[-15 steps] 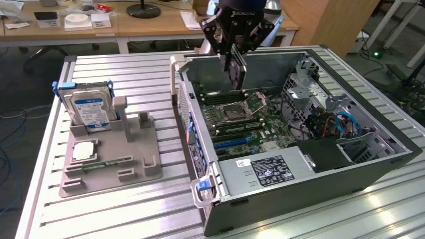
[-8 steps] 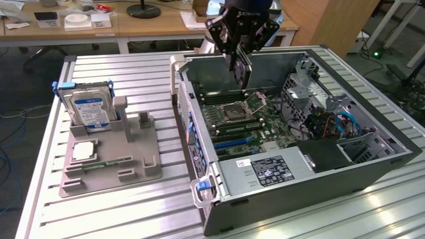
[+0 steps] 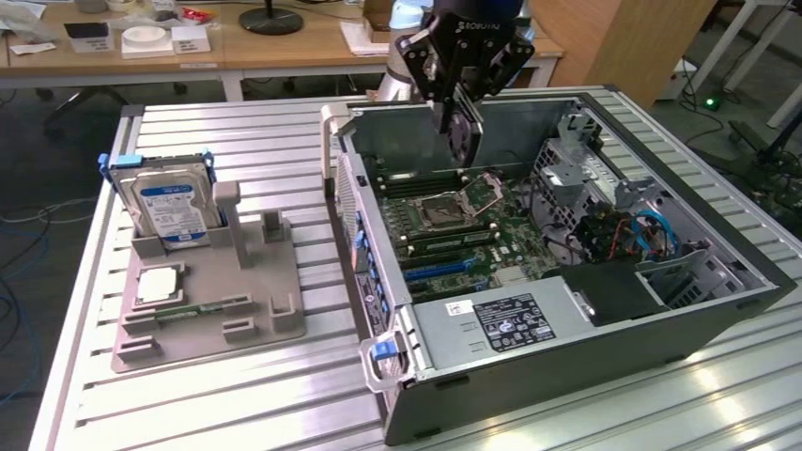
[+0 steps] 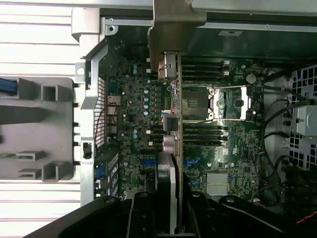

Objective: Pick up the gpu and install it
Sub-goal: 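Pick up the gpu and move the gpu toward the slot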

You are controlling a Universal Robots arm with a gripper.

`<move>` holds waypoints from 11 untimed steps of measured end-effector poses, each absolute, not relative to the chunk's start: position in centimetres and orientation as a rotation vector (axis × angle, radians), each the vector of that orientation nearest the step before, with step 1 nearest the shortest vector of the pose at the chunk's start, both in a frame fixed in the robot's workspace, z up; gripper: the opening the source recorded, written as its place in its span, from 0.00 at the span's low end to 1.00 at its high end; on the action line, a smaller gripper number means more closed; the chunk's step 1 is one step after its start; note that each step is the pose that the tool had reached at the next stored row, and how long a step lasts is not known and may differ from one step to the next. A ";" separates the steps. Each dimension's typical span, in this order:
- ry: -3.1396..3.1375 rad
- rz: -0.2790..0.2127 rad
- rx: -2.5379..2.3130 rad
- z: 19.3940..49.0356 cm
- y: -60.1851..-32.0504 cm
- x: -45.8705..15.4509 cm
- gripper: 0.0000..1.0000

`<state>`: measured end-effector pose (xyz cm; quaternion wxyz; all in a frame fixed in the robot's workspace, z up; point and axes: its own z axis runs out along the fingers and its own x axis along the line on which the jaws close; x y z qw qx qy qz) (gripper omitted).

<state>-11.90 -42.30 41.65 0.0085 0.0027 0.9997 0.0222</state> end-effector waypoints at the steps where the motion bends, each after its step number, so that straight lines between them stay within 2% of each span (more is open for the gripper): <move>1: 3.124 0.069 0.008 41.7 -42.3 -11.8 0.29; 11: 3.124 0.069 0.008 41.7 -42.3 -10.3 0.29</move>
